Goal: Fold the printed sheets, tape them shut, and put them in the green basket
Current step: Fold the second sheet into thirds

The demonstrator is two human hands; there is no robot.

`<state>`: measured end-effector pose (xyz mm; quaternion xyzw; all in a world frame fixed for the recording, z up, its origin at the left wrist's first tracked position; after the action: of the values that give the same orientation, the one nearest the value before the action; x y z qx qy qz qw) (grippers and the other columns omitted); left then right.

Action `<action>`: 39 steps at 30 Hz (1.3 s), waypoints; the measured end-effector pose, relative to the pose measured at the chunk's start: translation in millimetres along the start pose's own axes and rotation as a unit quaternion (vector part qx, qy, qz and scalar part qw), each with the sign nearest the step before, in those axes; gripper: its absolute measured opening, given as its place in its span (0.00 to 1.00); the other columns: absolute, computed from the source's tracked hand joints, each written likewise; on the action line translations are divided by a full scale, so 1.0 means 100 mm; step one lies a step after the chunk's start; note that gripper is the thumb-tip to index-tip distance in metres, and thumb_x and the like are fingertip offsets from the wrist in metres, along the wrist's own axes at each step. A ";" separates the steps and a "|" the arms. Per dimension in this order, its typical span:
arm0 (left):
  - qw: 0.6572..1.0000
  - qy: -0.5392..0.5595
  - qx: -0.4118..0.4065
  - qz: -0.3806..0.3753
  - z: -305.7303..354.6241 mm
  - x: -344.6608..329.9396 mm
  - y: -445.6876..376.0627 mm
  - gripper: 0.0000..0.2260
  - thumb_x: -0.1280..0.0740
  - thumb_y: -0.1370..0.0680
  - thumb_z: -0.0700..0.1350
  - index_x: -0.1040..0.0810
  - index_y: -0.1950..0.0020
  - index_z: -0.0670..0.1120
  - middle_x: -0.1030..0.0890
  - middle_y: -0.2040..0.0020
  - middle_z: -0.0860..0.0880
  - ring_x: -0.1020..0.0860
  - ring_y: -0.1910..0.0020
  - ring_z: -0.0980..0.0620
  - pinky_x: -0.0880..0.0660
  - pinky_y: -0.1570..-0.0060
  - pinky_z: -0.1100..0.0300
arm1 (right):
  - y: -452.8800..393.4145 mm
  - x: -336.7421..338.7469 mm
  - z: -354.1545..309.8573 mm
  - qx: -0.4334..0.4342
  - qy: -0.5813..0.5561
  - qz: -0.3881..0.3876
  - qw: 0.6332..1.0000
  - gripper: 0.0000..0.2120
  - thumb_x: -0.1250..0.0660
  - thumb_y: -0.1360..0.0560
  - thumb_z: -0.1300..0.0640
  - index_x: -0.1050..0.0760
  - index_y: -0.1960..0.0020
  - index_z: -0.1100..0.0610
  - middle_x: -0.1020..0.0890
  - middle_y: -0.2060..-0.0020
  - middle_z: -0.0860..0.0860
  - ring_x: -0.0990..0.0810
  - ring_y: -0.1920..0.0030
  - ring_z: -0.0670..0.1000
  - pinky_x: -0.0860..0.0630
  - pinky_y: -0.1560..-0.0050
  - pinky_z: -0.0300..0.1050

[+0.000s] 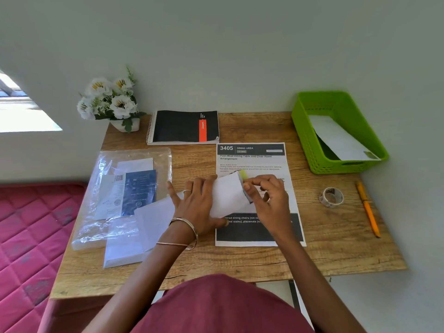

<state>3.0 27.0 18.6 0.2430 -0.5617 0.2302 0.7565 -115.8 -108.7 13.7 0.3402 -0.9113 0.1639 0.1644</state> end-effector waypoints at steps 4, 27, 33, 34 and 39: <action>1.000 0.004 -0.005 0.005 0.01 0.00 0.00 0.45 0.30 0.35 0.65 0.50 0.26 0.51 0.39 0.31 0.49 0.42 0.30 0.46 0.65 0.36 0.29 | 0.04 -0.03 -0.01 -0.036 0.003 -0.051 0.998 0.12 0.34 0.29 0.40 0.21 0.50 0.44 0.31 0.40 0.45 0.38 0.40 0.45 0.33 0.46 0.28; 0.999 0.028 -0.013 -0.030 0.03 -0.03 0.01 0.59 0.33 0.41 0.73 0.66 0.25 0.52 0.46 0.30 0.46 0.48 0.28 0.42 0.68 0.35 0.34 | -0.02 0.05 -0.02 -0.166 -0.201 -0.023 0.965 0.28 0.23 0.34 0.64 0.29 0.40 0.48 0.17 0.52 0.55 0.16 0.52 0.52 0.19 0.53 0.53; 0.999 0.033 -0.013 -0.021 0.02 -0.04 -0.01 0.56 0.32 0.37 0.70 0.66 0.25 0.53 0.45 0.31 0.47 0.48 0.29 0.42 0.65 0.32 0.34 | 0.00 0.05 -0.08 -0.148 -0.224 0.004 0.963 0.08 0.25 0.31 0.61 0.20 0.53 0.57 0.16 0.56 0.53 0.18 0.55 0.49 0.21 0.51 0.46; 0.999 0.033 -0.014 -0.018 0.02 -0.04 -0.01 0.55 0.32 0.37 0.69 0.65 0.25 0.53 0.45 0.31 0.47 0.48 0.29 0.43 0.65 0.32 0.34 | 0.01 0.05 -0.09 -0.152 -0.238 -0.003 0.959 0.04 0.26 0.30 0.59 0.19 0.55 0.57 0.15 0.58 0.52 0.18 0.55 0.49 0.22 0.51 0.45; 0.999 0.028 -0.019 -0.019 0.02 -0.03 0.02 0.55 0.32 0.37 0.70 0.66 0.26 0.53 0.46 0.31 0.47 0.47 0.29 0.42 0.67 0.32 0.35 | 0.00 0.03 -0.08 -0.163 -0.230 -0.011 0.959 0.06 0.30 0.27 0.65 0.18 0.53 0.57 0.15 0.57 0.49 0.18 0.53 0.45 0.23 0.51 0.36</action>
<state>-0.8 27.3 16.8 0.2329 -0.5401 0.2117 0.7805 -116.3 -107.0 22.0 0.3472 -0.9350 -0.0718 0.0052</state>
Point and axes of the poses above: each hand's wrist, its own y-axis away from the middle knuckle, its own x-axis out of the back of the hand, z = x × y, the point moved 1 cm from there along -y, towards the middle knuckle
